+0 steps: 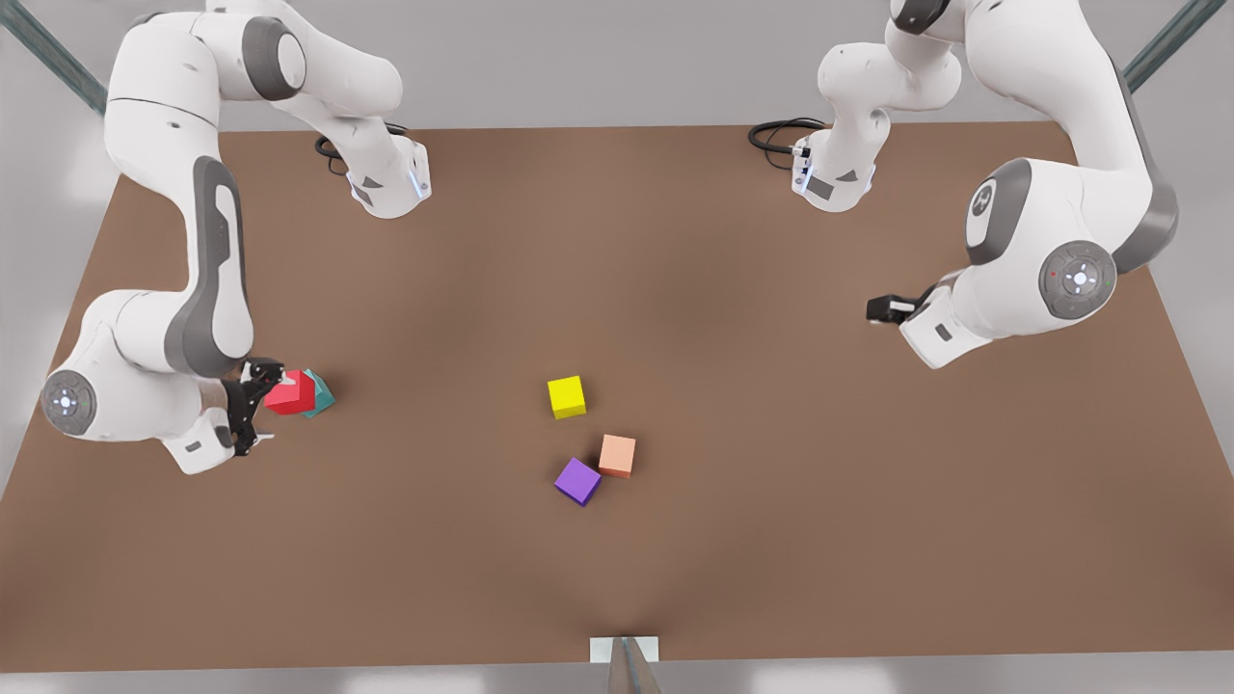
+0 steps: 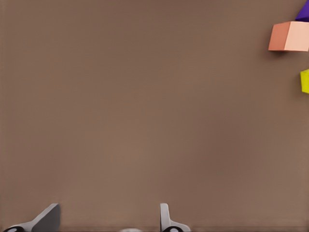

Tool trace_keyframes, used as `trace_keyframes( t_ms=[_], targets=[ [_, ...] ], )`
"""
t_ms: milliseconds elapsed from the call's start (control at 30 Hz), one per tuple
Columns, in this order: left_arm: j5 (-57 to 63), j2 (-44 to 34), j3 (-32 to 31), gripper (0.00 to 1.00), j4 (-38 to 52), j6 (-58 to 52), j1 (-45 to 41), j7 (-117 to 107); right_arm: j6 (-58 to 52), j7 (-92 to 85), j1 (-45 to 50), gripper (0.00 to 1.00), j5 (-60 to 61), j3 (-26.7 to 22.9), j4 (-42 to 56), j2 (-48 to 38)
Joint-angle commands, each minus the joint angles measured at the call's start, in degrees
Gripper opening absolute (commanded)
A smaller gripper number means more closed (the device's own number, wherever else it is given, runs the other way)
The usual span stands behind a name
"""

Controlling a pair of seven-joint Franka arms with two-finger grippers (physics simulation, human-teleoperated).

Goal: Pick up red wooden cube and pass to hand red wooden cube and place in blue wooden cube

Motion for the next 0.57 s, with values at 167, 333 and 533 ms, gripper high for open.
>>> trace_keyframes(
  t_ms=[167,333,533],
  targets=[
    [-0.3,0.0,-0.1,1.0,0.0,-2.1,0.0,0.0,-18.5,72.9,0.3,1.0,-10.7,2.8,4.2,-11.1],
    [-0.3,0.0,-0.1,1.0,0.0,-2.2,-0.1,-0.1,-19.1,72.8,-0.6,1.0,-8.2,3.5,-1.8,-21.4],
    [-0.3,0.1,-0.1,1.0,0.0,-2.2,-0.1,0.0,-15.4,72.4,-0.7,1.0,-8.2,3.3,-5.9,-23.4]
  ],
)
